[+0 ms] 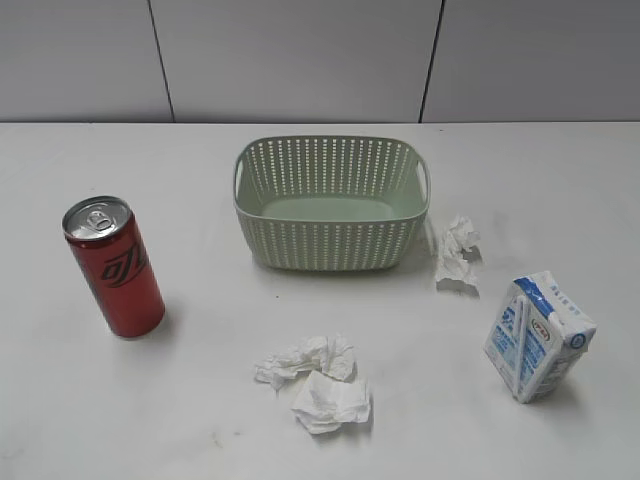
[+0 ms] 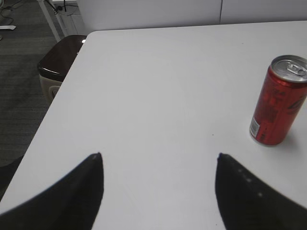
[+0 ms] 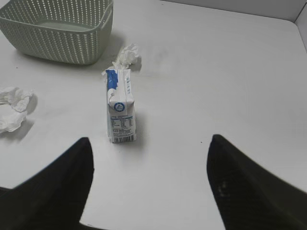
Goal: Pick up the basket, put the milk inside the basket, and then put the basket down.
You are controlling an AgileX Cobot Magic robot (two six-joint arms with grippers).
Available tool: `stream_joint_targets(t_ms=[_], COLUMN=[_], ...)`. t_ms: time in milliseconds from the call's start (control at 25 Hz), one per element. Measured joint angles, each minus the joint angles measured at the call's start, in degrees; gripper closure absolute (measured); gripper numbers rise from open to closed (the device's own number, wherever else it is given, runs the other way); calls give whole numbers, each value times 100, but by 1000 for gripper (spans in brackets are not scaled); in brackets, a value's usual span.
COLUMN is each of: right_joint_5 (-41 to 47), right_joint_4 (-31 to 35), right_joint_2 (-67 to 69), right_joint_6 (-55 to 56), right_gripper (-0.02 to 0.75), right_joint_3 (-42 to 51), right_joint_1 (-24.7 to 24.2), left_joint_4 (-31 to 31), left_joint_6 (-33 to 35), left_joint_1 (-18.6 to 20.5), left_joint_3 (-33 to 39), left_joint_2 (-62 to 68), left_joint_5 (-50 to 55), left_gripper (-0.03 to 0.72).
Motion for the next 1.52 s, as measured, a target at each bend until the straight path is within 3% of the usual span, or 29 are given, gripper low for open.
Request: stream_joint_targets(t_ms=[1120,1520], right_joint_5=[-6,-6], right_joint_4=[0,5], right_joint_2=[0,0], right_joint_6=[11,11], right_gripper=[181,181], right_joint_3=[0,0], right_joint_1=[0,0], left_joint_4=[0,-97], left_joint_6=[0,123], left_joint_1=[0,0], left_joint_3=[-111,-745], left_joint_2=[25,1718], left_joint_5=[-226,-1287], left_gripper=[130,130])
